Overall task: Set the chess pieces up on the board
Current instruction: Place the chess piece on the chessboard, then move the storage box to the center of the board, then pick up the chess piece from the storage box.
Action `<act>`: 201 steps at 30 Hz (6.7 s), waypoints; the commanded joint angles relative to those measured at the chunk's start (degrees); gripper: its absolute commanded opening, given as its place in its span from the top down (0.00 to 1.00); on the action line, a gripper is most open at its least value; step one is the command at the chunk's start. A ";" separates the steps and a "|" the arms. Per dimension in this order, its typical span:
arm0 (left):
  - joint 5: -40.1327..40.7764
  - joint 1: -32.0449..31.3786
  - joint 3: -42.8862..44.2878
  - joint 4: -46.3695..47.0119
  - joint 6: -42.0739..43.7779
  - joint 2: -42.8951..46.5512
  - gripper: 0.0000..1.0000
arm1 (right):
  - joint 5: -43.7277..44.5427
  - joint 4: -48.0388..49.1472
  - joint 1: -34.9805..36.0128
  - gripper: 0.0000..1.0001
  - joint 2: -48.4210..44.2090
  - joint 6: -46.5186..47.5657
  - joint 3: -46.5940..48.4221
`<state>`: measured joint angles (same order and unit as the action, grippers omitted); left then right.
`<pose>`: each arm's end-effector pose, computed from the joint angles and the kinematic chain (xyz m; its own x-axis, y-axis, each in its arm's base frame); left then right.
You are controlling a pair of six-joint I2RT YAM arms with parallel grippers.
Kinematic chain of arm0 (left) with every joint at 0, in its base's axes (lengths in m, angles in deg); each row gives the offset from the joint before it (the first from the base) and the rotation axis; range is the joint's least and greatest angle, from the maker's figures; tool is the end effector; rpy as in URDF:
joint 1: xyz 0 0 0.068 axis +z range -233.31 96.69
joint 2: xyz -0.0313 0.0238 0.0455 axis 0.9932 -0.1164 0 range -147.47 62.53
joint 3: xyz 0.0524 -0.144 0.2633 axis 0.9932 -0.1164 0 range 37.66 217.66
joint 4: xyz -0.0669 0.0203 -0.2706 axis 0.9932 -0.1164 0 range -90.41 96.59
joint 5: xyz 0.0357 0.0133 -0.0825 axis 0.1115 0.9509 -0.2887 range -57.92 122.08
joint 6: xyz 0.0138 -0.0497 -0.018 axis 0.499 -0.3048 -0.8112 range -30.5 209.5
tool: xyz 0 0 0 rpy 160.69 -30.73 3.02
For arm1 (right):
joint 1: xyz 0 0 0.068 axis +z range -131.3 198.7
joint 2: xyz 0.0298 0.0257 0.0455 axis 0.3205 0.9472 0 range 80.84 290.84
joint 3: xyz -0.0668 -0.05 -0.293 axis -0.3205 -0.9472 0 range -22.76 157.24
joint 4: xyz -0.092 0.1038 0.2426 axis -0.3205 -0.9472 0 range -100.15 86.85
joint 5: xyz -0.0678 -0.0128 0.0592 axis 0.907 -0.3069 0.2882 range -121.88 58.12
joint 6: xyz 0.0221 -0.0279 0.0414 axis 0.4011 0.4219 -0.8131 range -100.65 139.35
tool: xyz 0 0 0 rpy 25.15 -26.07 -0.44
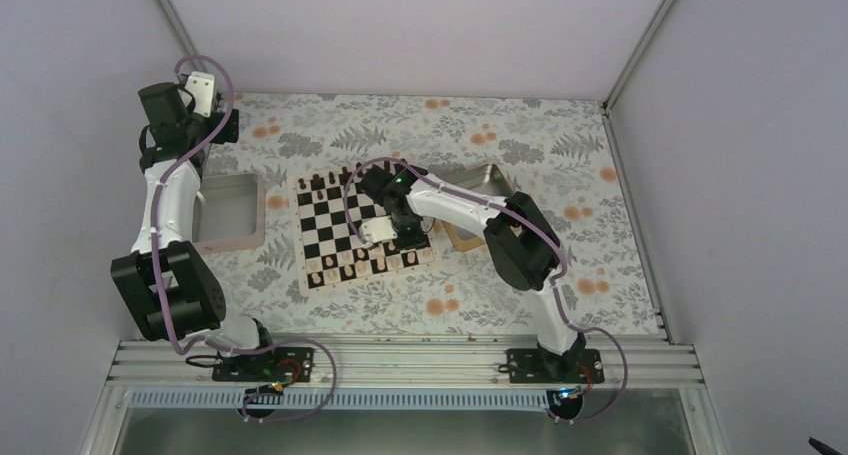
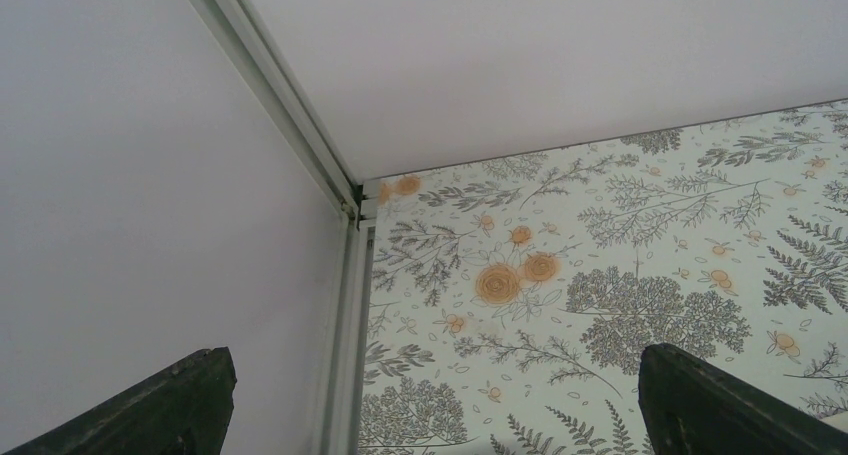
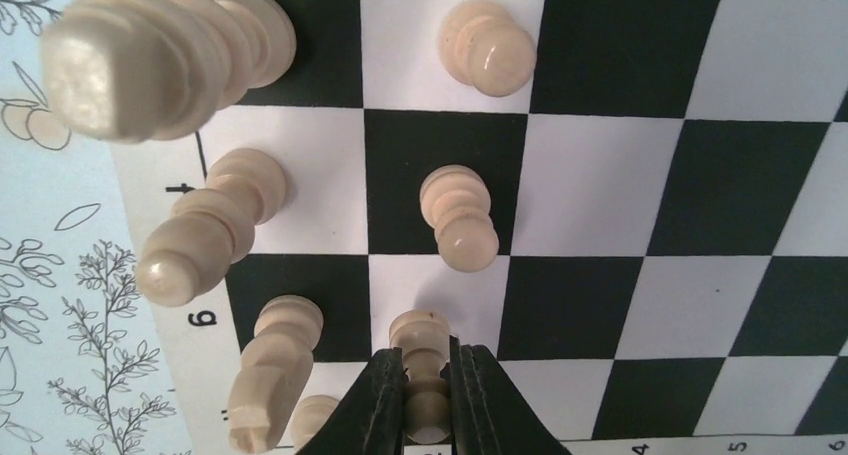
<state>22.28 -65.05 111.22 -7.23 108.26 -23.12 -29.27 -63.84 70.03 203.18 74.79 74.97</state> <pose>0.3508 0.1091 0.3646 -0.4455 0.1868 -0.8756 -0.0213 0.9755 0.2189 0.2842 0.3526 0.1986 0.2872 -0.9578 -0.0090 -0.9539 -0.2852 -0.0933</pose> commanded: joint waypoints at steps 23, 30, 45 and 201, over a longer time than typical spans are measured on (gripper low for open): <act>-0.89 0.46 -0.70 0.79 -0.38 1.61 0.00 | 1.30 2.32 -1.43 0.79 2.00 -0.77 -0.44; -1.01 0.46 -0.69 0.68 -0.30 1.60 0.00 | 0.52 0.57 -1.61 0.76 1.45 -1.24 0.36; -1.01 0.46 -0.61 0.59 -0.02 1.03 0.00 | 0.69 -2.12 -1.78 0.74 -0.68 -1.31 2.02; 1.68 -0.86 1.68 -1.79 0.90 -1.66 0.00 | -33.82 30.48 -29.97 0.42 -30.02 -2.02 -47.28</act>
<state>23.74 -65.58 111.32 -8.89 108.55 -24.62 -59.43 -36.67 40.26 174.27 71.60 29.47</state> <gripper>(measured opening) 0.999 0.580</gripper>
